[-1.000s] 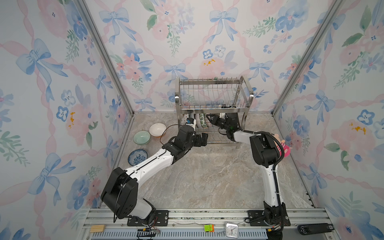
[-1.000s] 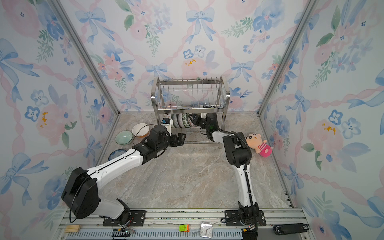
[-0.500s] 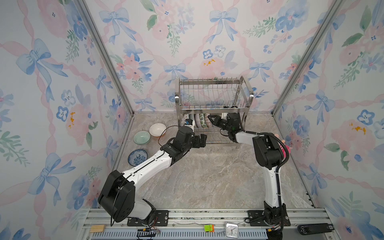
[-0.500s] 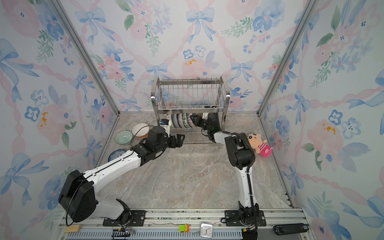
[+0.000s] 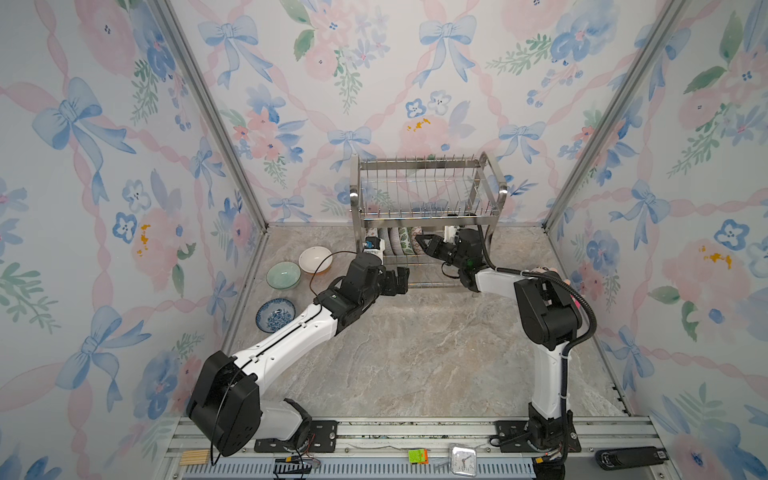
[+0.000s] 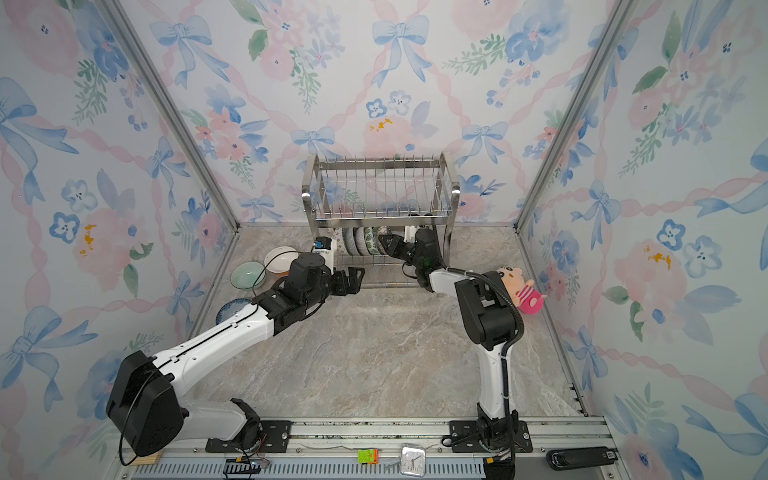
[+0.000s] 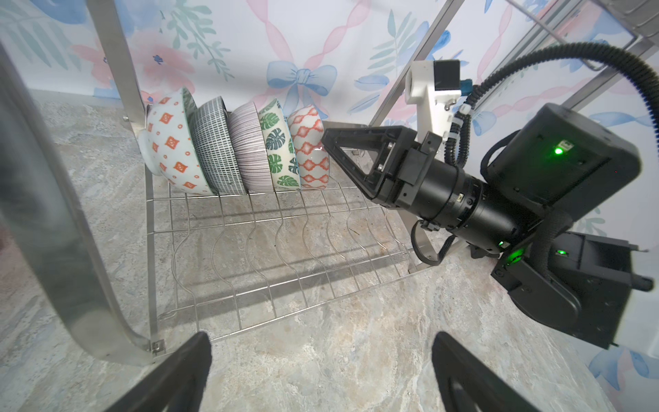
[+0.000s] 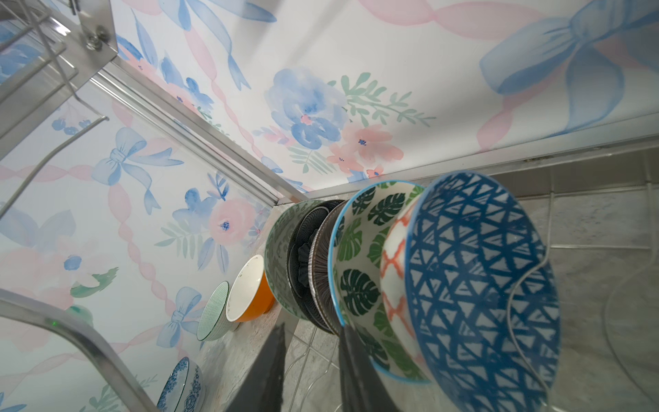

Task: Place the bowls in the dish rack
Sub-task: 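Lower the triangle-pattern bowl upright beside the red-pattern bowl with the right gripper, then open the right gripper and release the triangle-pattern bowl in the rack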

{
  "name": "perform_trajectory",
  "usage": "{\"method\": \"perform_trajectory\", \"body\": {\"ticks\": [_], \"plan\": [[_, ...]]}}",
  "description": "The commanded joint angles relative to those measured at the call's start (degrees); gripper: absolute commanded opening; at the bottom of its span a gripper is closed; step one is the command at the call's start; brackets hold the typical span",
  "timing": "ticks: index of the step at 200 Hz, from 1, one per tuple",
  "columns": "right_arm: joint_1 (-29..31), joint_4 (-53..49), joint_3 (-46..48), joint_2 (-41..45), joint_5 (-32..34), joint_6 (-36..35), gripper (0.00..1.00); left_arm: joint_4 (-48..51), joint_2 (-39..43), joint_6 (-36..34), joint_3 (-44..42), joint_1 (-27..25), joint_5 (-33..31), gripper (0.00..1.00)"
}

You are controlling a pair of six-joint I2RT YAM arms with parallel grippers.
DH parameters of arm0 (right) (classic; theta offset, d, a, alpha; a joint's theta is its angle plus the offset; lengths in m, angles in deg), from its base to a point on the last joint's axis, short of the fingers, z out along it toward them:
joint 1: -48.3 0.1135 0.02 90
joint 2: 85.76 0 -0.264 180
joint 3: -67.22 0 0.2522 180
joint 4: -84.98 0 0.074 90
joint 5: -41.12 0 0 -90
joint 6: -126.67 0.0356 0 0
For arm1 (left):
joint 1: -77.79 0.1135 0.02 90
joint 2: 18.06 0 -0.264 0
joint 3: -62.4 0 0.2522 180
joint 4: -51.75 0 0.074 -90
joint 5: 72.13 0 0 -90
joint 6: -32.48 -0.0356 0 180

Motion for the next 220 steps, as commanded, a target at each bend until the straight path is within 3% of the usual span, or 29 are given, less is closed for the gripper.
{"method": "perform_trajectory", "body": {"ticks": [1, 151, 220], "plan": [[0.8, 1.0, 2.8, 3.6, 0.8, -2.1, 0.30, 2.0, 1.6, -1.2, -0.9, -0.2, -1.4, 0.98], [1.5, -3.5, 17.6, 17.2, 1.2, -6.1, 0.39, 6.9, 8.3, 1.3, -3.2, 0.0, -5.4, 0.98], [4.1, -9.5, 22.7, 23.4, 3.2, -11.7, 0.48, 11.4, 12.8, 5.0, -6.2, 4.4, -6.6, 0.98]]}}
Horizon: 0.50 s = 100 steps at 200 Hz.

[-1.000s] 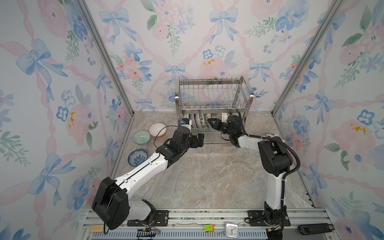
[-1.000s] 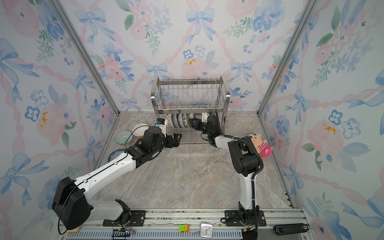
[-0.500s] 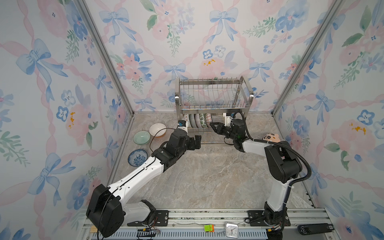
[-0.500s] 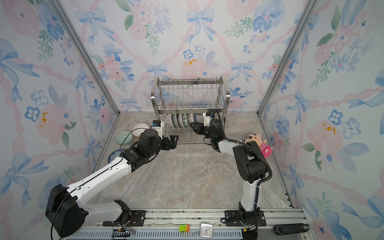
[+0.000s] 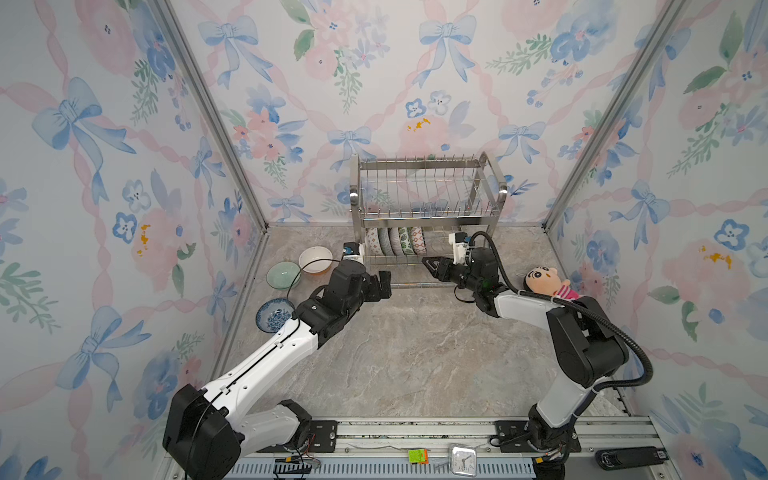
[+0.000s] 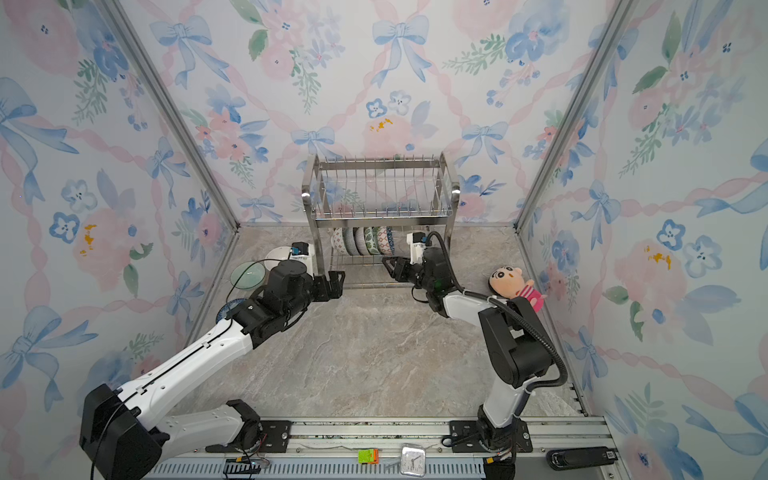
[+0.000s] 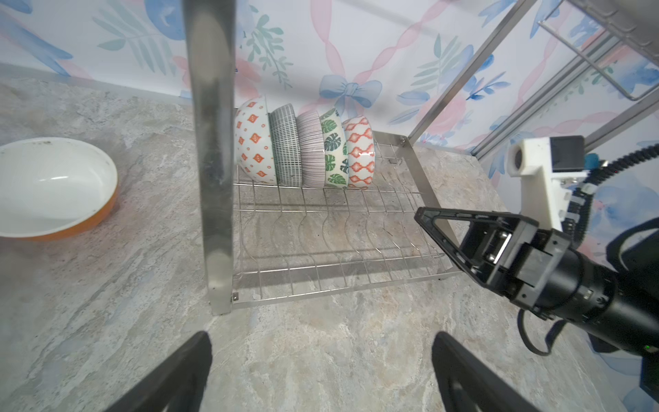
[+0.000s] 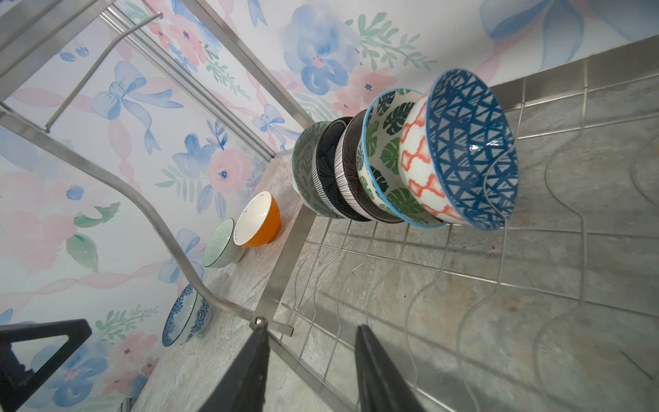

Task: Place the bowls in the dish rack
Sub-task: 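Open the right gripper and release the triangle-pattern bowl in the rack, then withdraw the right gripper while the left gripper moves to the blue rose-pattern bowl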

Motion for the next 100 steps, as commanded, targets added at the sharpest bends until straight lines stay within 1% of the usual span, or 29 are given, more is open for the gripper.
{"method": "perform_trajectory", "body": {"ticks": [1, 17, 19, 40, 51, 64, 66, 74, 86, 100], "plan": [[1.7, -4.3, 1.1, 3.3, 1.7, -4.2, 0.48, 3.3, 2.4, 2.3, -1.8, 1.6, -1.3, 0.98], [3.0, -7.7, 1.4, 4.7, 3.1, -7.2, 0.54, 4.8, 3.7, 2.6, -2.2, 3.3, -1.8, 0.98], [3.2, -8.3, 1.4, 5.9, 3.4, -7.7, 0.55, 4.8, 3.9, 2.5, -2.3, 3.6, -1.8, 0.98], [5.0, -13.9, 1.2, 9.1, 6.0, -12.5, 0.69, 7.2, 5.6, 2.2, -2.3, 7.6, 0.0, 0.98], [6.0, -16.2, 1.3, 10.7, 7.5, -15.1, 0.80, 9.0, 6.7, 2.6, -2.2, 9.5, -0.8, 0.98], [7.5, -18.1, 1.7, 12.1, 10.0, -18.1, 0.95, 9.9, 8.1, 2.0, -2.5, 11.6, 0.6, 0.98], [7.7, -18.4, 1.8, 12.4, 10.4, -18.5, 0.99, 9.9, 8.4, 1.8, -2.6, 11.9, 0.9, 0.98], [8.7, -19.3, 2.1, 13.1, 12.3, -20.2, 0.96, 10.1, 9.2, 1.5, -2.8, 13.0, 2.0, 0.98], [9.9, -20.3, 2.3, 13.7, 14.7, -22.3, 0.96, 11.2, 9.9, 1.6, -2.9, 15.0, 4.2, 0.98], [11.8, -22.0, 1.9, 14.0, 18.1, -25.0, 0.97, 13.7, 9.2, 3.4, -2.4, 17.8, 6.8, 0.98]]}}
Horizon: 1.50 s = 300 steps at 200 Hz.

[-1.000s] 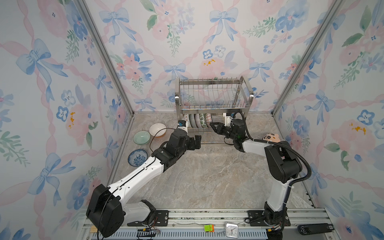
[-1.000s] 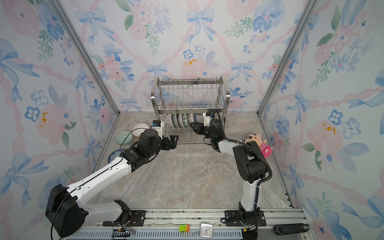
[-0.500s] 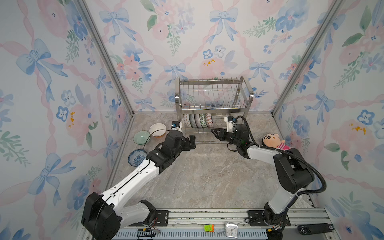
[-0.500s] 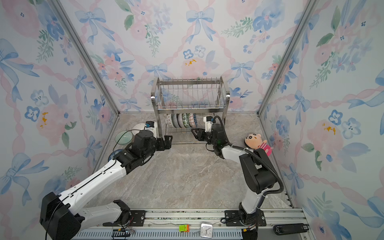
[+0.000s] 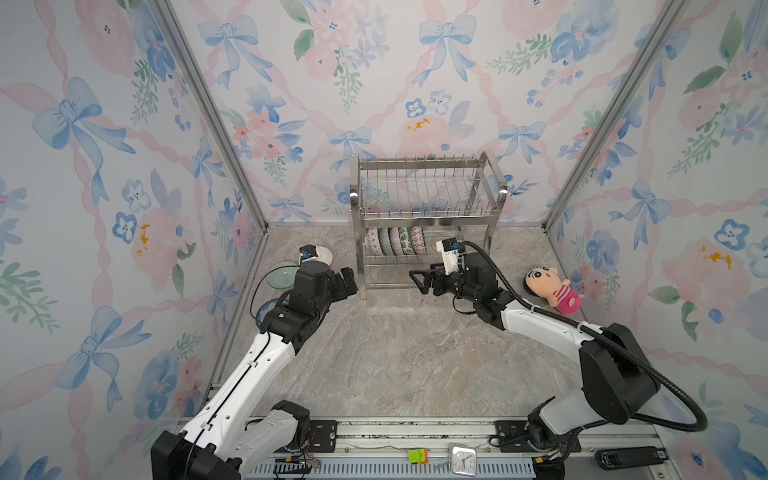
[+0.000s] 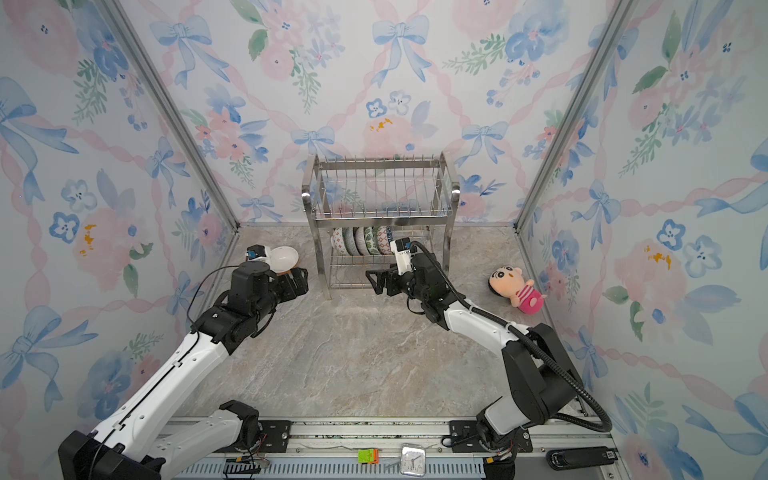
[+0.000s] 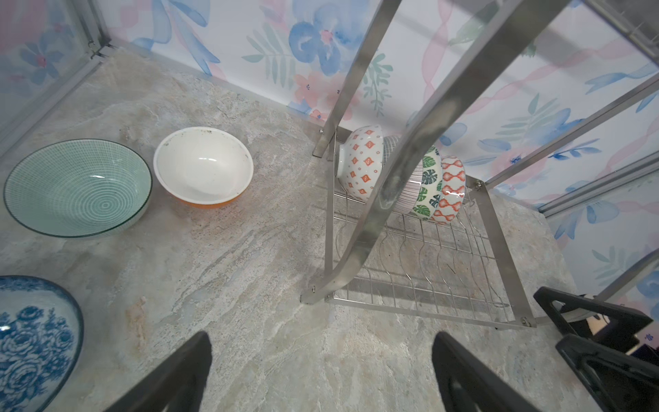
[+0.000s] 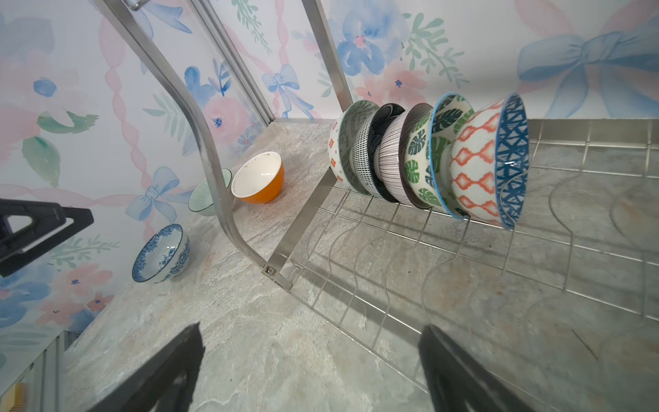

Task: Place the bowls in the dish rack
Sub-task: 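Withdraw the right gripper while the left gripper moves to the blue rose-pattern bowl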

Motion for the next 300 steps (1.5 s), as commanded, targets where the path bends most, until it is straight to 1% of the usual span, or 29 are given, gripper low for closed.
{"method": "perform_trajectory", "body": {"ticks": [1, 17, 38, 61, 87, 108, 121, 134, 158, 170, 185, 193, 210, 226, 234, 249, 256, 270, 287, 300], "plan": [[2.6, -5.7, 0.9, 1.2, 7.2, -7.4, 0.97, 4.9, 0.0, 1.7, -0.3, 3.5, 5.2, 0.98], [4.7, -5.3, 1.1, 1.2, 11.8, -10.3, 0.96, 7.8, -1.8, 3.1, 0.4, 6.8, 8.0, 0.98], [6.8, -4.4, 0.9, 0.6, 15.5, -12.5, 0.96, 11.9, -3.8, 4.1, 1.4, 11.0, 8.8, 0.98], [9.9, -4.5, -0.2, -0.6, 22.2, -15.8, 0.97, 15.2, -4.8, 4.5, 1.9, 16.3, 9.5, 0.98], [14.0, -5.7, -2.3, -2.4, 31.0, -19.7, 0.97, 16.4, -4.8, 4.2, 0.8, 22.2, 12.2, 0.98], [17.6, -4.8, -3.0, -3.1, 39.7, -23.0, 0.97, 17.3, -5.2, 3.0, 0.6, 26.2, 11.9, 0.98], [19.2, -4.4, -3.3, -3.1, 42.9, -24.8, 0.97, 17.3, -5.8, 1.8, 0.5, 27.8, 10.2, 0.98], [20.2, -4.3, -3.6, -2.7, 44.9, -24.6, 0.97, 17.1, -6.9, 0.1, 0.7, 29.1, 9.9, 0.98], [20.5, -6.5, -4.3, -1.5, 44.6, -20.2, 0.96, 17.1, -12.0, -3.9, 2.4, 29.3, 8.3, 0.98], [20.5, -7.4, -4.2, -0.8, 42.9, -17.8, 0.96, 17.1, -15.0, -5.1, 3.4, 29.3, 8.3, 0.98], [20.8, -7.9, -3.6, 0.2, 38.8, -16.3, 0.97, 17.0, -19.1, -6.8, 4.9, 29.3, 9.6, 0.94], [20.9, -7.8, -3.1, 0.6, 37.8, -16.0, 0.97, 17.0, -21.2, -7.4, 5.7, 29.3, 10.0, 0.92], [21.2, -7.7, -2.3, 1.3, 37.3, -15.4, 0.97, 17.0, -25.3, -9.6, 7.7, 29.3, 9.6, 0.87], [21.2, -7.9, -1.8, 1.8, 37.2, -15.3, 0.97, 17.0, -28.9, -11.9, 9.2, 29.3, 7.6, 0.81], [21.2, -7.7, -1.5, 2.0, 37.4, -15.3, 0.97, 17.1, -30.3, -12.3, 9.6, 29.3, 6.5, 0.79], [21.2, -7.8, -1.4, 2.0, 37.6, -14.9, 0.97, 17.0, -32.6, -12.9, 10.1, 29.2, 6.5, 0.75], [21.1, -8.2, -1.5, 1.9, 37.7, -14.8, 0.96, 17.0, -33.6, -13.1, 10.3, 29.1, 6.1, 0.73], [21.1, -8.4, -1.5, 1.8, 37.6, -14.7, 0.97, 16.9, -35.6, -13.5, 10.4, 29.1, 5.8, 0.71], [21.0, -8.5, -1.4, 1.5, 37.6, -14.5, 0.96, 16.7, -36.9, -14.0, 10.8, 29.1, 5.4, 0.61], [21.0, -8.9, -1.7, 1.3, 37.6, -14.4, 0.97, 16.3, -37.1, -14.1, 10.5, 29.1, 4.7, 0.60]]}}
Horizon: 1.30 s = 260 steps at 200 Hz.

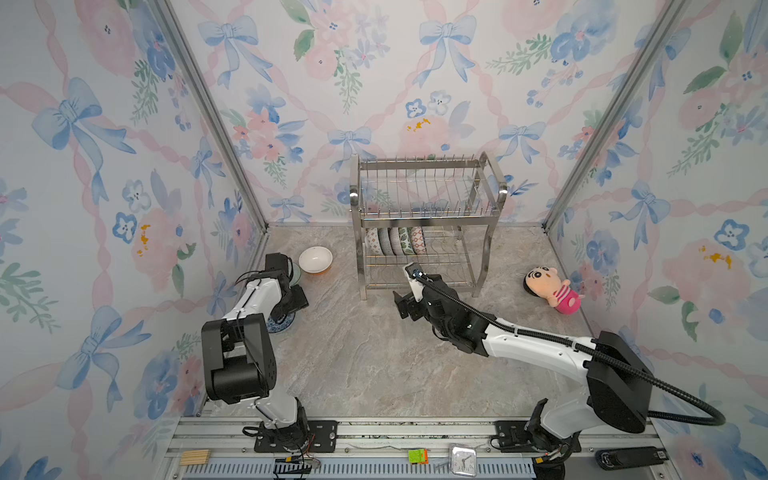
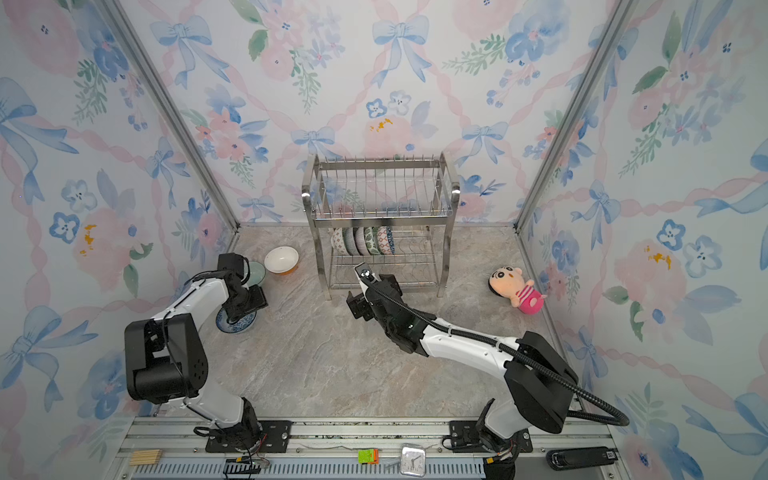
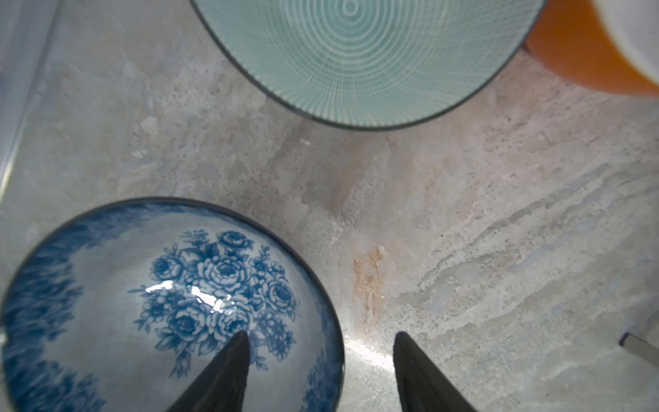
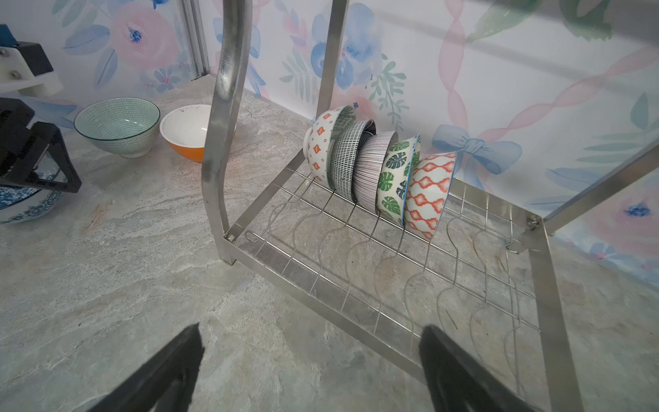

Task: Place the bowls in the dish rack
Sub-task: 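Withdraw the right gripper while the left gripper moves to the blue rose-pattern bowl, then lower the left gripper onto the rose-pattern bowl's rim and close, then carry the rose-pattern bowl with the left gripper toward the rack front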

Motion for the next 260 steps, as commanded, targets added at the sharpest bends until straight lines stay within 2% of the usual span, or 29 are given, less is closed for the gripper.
{"method": "perform_trajectory", "body": {"ticks": [1, 25, 69, 108, 128, 136, 179, 234, 260], "plan": [[0.2, -1.9, 0.4, 0.7, -0.2, 1.1, 0.97, 0.3, -0.8, -1.5, 1.1, 0.0, -1.9, 0.60], [0.1, -3.6, -0.6, -0.1, -0.2, 1.7, 0.96, -0.8, -1.0, -1.8, 0.1, 0.0, -2.8, 0.56], [-0.1, -4.0, 0.0, 0.4, -0.3, 3.3, 0.97, -1.1, -2.6, -2.5, -0.6, 0.1, -3.6, 0.36], [-0.6, -4.1, 0.9, 1.5, -0.3, 4.4, 0.97, -1.4, -2.5, -2.7, -1.4, 0.0, -3.2, 0.22], [-0.9, -4.0, 1.1, 1.8, -0.3, 5.2, 0.97, -1.4, -2.1, -2.7, -1.6, -0.2, -3.3, 0.19], [-0.9, -4.2, 1.1, 1.9, -0.3, 5.2, 0.97, -1.3, -1.9, -2.6, -1.7, -0.5, -3.3, 0.18], [-1.7, -4.2, 0.9, 2.6, -0.4, 5.1, 0.97, -0.8, -1.1, -2.4, -2.2, -4.6, -4.3, 0.00], [-5.5, -7.1, -1.7, 2.7, -2.7, 6.1, 0.96, 2.4, 5.1, -1.3, -2.4, -11.8, -7.0, 0.00], [-7.6, -7.1, 0.0, 5.0, -2.7, 9.1, 0.97, 5.0, 8.5, -0.6, -2.1, -16.7, -7.7, 0.00]]}}
